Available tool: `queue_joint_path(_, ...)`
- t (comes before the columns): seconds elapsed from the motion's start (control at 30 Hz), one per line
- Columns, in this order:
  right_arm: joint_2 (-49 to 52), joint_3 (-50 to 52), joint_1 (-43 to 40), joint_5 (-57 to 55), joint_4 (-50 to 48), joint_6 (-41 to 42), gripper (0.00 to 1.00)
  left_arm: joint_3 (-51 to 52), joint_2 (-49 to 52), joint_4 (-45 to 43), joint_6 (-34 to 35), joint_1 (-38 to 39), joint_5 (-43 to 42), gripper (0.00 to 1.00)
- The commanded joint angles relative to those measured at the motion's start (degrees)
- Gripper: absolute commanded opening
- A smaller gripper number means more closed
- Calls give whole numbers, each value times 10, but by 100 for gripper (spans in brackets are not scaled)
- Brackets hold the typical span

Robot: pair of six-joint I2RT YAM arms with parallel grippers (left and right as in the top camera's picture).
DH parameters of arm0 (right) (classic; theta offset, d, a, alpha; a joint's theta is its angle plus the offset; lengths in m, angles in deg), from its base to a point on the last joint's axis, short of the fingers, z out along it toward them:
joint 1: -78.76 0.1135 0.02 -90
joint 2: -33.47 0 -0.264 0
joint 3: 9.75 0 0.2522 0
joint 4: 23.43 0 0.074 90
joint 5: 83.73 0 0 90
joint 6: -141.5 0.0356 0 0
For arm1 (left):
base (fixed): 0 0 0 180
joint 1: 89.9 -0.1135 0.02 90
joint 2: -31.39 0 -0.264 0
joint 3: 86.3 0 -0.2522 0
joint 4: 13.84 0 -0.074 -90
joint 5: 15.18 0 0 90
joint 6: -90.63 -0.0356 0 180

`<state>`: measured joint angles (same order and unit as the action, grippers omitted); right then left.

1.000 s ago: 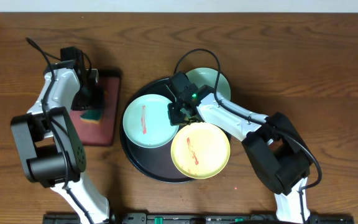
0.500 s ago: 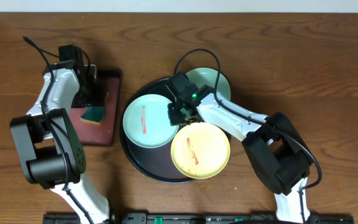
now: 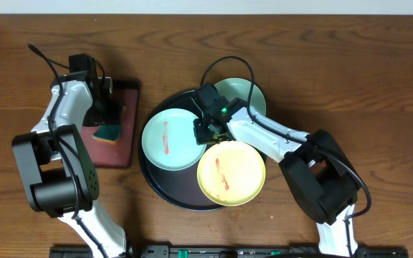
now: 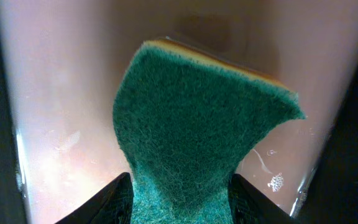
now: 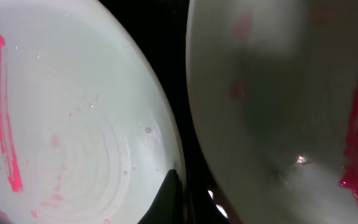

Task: Clean dirty plates on tray and stack at the side
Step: 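Grasp the green sponge with the left gripper and lift it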

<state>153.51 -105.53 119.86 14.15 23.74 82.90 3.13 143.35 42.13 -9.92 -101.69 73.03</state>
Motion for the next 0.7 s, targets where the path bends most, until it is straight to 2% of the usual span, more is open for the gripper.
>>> queue_joint_path(0.0, 16, -4, 1, -3, 4, -13, 1, 17, -7, -2, -2, 0, -5, 50)
queue_joint_path(0.17, 16, -4, 1, -3, 4, -13, 1, 33, -7, -23, -1, 0, -5, 50)
queue_joint_path(0.23, 16, -4, 1, -3, 4, -13, 1, 34, -7, -25, -1, 0, -5, 47)
queue_joint_path(0.27, 16, -4, 1, -3, 4, -13, 1, 34, -7, -25, -1, 0, -5, 41)
queue_joint_path(0.3, 16, -4, 1, -3, 4, -13, 1, 34, -7, -25, -1, 0, -5, 31)
queue_joint_path(0.33, 16, -4, 0, -3, 4, -13, 1, 34, -7, -26, -1, 0, -5, 13)
queue_joint_path(0.37, 16, -4, 0, -3, 4, -13, 1, 34, -7, -27, -1, 0, -5, 8)
queue_joint_path(0.67, 16, -4, -7, 8, 4, -13, 1, 0, -52, -2, 40, 0, -6, 7)
